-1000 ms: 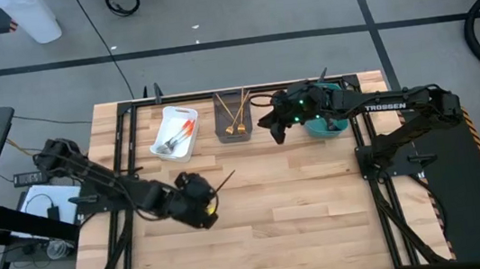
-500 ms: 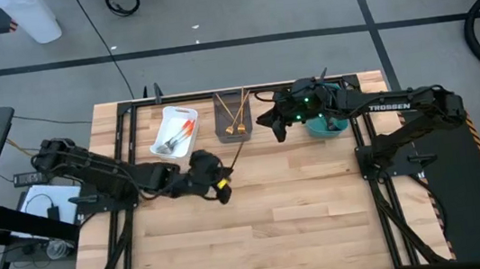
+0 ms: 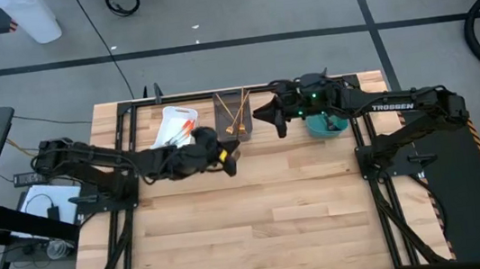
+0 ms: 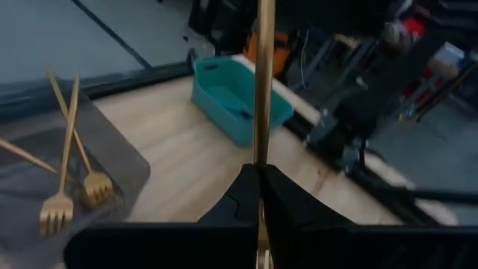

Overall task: Sort silverware by color (type)
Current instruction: Put the yellow fork into the black bin

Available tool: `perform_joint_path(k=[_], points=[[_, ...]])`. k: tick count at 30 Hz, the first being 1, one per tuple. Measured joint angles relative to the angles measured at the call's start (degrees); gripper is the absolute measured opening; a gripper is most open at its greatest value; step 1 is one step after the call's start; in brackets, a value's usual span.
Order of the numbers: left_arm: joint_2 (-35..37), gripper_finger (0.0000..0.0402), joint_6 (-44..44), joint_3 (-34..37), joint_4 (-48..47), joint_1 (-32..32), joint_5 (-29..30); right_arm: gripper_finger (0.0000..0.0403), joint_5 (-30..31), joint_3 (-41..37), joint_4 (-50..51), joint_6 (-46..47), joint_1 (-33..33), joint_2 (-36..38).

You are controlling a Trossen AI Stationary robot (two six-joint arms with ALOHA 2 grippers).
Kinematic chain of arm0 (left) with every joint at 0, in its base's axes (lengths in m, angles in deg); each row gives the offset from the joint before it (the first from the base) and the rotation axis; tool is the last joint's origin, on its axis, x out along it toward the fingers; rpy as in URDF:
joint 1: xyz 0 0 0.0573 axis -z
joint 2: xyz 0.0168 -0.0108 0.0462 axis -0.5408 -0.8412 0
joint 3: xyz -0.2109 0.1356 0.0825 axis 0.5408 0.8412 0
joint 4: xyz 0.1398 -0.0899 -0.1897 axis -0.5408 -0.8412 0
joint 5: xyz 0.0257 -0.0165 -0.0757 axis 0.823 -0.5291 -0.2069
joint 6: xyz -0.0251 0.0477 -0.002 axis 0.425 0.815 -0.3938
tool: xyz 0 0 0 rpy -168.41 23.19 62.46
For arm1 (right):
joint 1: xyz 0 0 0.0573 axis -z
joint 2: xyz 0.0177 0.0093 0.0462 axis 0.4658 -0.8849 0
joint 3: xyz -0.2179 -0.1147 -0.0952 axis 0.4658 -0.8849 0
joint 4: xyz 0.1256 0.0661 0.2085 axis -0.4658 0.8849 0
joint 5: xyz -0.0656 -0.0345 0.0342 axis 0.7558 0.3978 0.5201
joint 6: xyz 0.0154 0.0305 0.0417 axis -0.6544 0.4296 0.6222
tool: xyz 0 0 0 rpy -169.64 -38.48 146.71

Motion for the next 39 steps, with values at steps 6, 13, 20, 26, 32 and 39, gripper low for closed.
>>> perform_joint_path(k=[6,13,20,26,32,39], points=[[0.0,0.001,0.2,0.0,5.31,-2.96,0.02,0.008,-1.11,0.0,-5.95,0.89,-1.08,0.0],[-0.02,0.001,7.17,0.0,13.72,-4.38,-0.11,0.012,-0.03,0.02,-8.85,1.43,-2.6,-0.52],[-1.99,0.001,7.52,0.0,17.97,-4.56,-2.03,0.0153,1.24,0.02,-10.12,0.94,-3.34,-0.55],[-2.54,0.001,7.64,0.0,19.42,-4.53,-2.38,0.0152,1.74,0.01,-9.94,0.95,-3.36,-0.55],[-4.15,0.001,7.67,0.0,22.1,-5.34,-9.04,0.0147,0.3,0.0,-11.92,0.93,-3.52,-0.55],[-5.9,0.001,8.83,-0.02,27.86,-5.56,-13.24,0.0146,-1.08,0.02,-12.39,0.33,-4.52,-0.57]])
